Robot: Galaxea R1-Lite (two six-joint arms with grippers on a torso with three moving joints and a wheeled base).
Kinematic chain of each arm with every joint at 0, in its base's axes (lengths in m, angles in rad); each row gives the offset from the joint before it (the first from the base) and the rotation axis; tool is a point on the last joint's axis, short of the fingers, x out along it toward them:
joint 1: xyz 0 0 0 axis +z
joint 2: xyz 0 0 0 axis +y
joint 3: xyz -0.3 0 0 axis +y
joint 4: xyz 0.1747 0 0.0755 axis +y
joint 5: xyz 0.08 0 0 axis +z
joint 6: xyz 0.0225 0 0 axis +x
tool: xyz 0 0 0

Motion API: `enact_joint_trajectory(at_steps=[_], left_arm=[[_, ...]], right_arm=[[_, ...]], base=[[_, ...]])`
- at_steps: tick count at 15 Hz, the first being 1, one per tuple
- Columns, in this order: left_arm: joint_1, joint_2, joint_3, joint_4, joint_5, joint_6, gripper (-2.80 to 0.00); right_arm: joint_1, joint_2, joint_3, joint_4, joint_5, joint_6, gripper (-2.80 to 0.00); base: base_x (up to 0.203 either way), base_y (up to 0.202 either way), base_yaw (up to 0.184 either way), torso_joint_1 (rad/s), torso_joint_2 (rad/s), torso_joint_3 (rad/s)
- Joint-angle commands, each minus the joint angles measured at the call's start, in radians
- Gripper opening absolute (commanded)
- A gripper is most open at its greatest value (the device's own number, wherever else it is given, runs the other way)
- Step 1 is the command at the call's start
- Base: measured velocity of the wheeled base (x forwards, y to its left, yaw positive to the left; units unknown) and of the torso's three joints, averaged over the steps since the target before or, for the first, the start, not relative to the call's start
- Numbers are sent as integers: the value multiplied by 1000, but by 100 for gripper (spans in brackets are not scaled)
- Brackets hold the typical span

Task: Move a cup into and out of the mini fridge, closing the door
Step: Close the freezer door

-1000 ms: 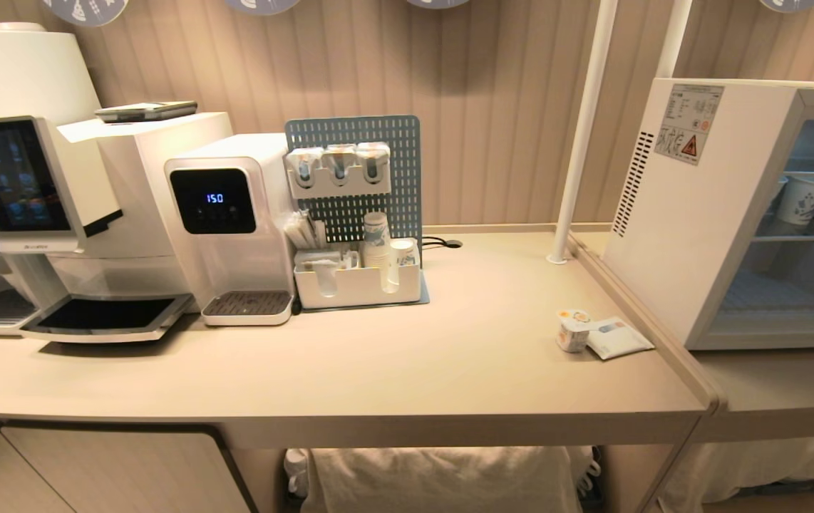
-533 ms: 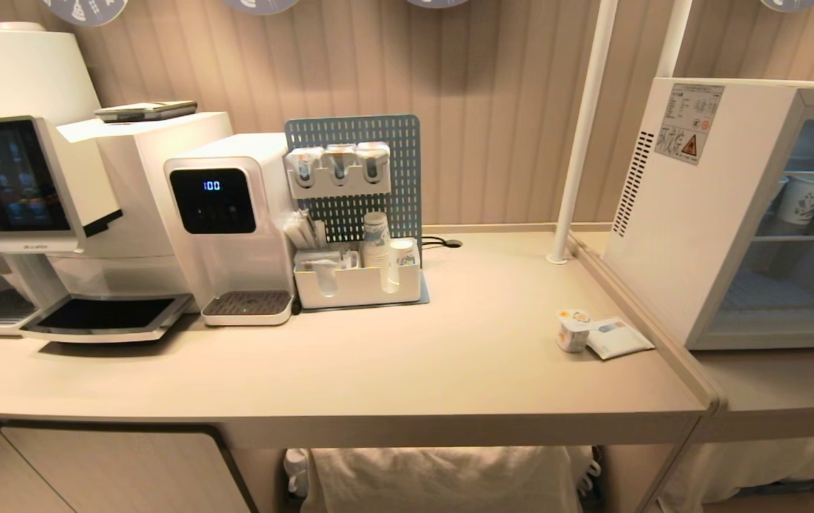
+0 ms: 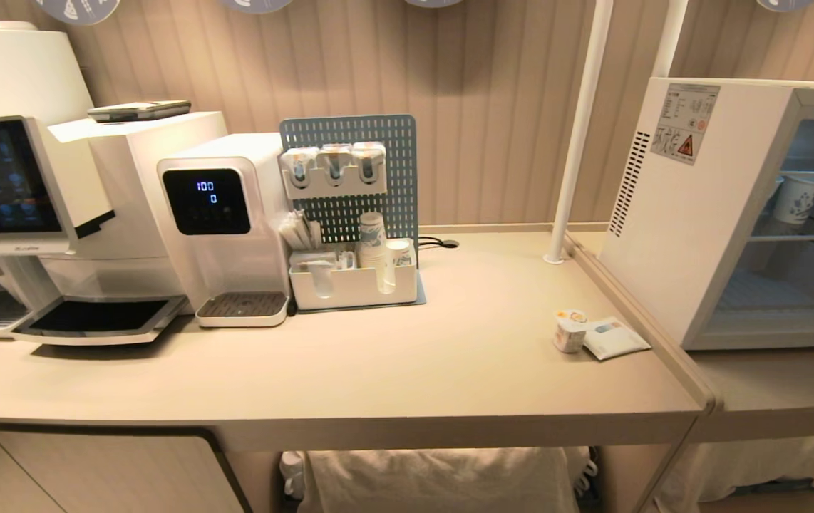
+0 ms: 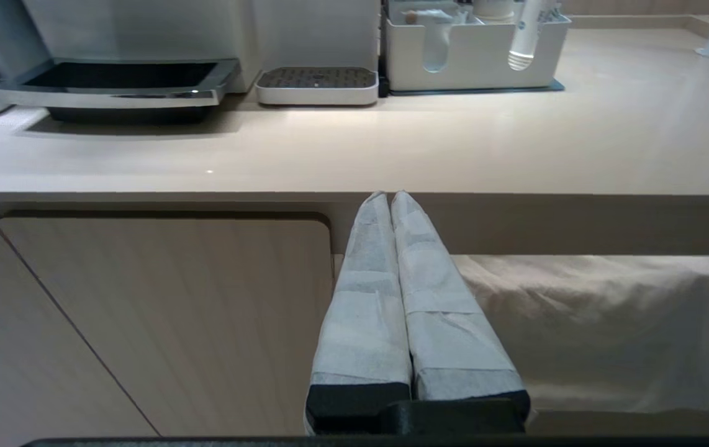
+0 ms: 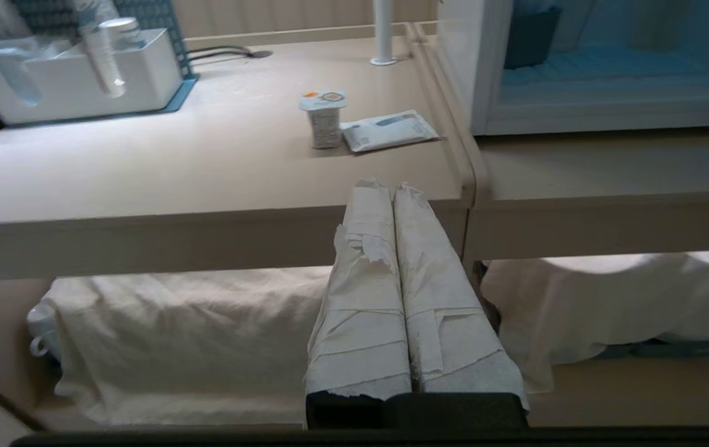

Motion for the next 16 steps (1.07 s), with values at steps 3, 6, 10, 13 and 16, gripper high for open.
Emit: enact_joint_trajectory(at_steps=[3,6,10,13,16], left_arm=[[1,0,0,0,0,0,-280],[1,0,2,0,0,0,-280],[1,0,0,0,0,0,-280],[1,0,2,0,0,0,-280],[1,0,1,0,0,0,-280]], right_arm=[[-1,3,2,-1,-1,0,-280],[1,4,2,-2,-1,-1,-280],[-1,5,0,-2,0,-1,-280],[-1,5,2,-2,-1,0,-280],[-1,5,2,-2,-1,0,-280]], base=[[1,-163,5,3,3,1],[0,-195,-2,1,4,4],[0,-195,1,4,0,4],[0,-193,-1,2,5,5],[0,-195,-2,2,1,-1]])
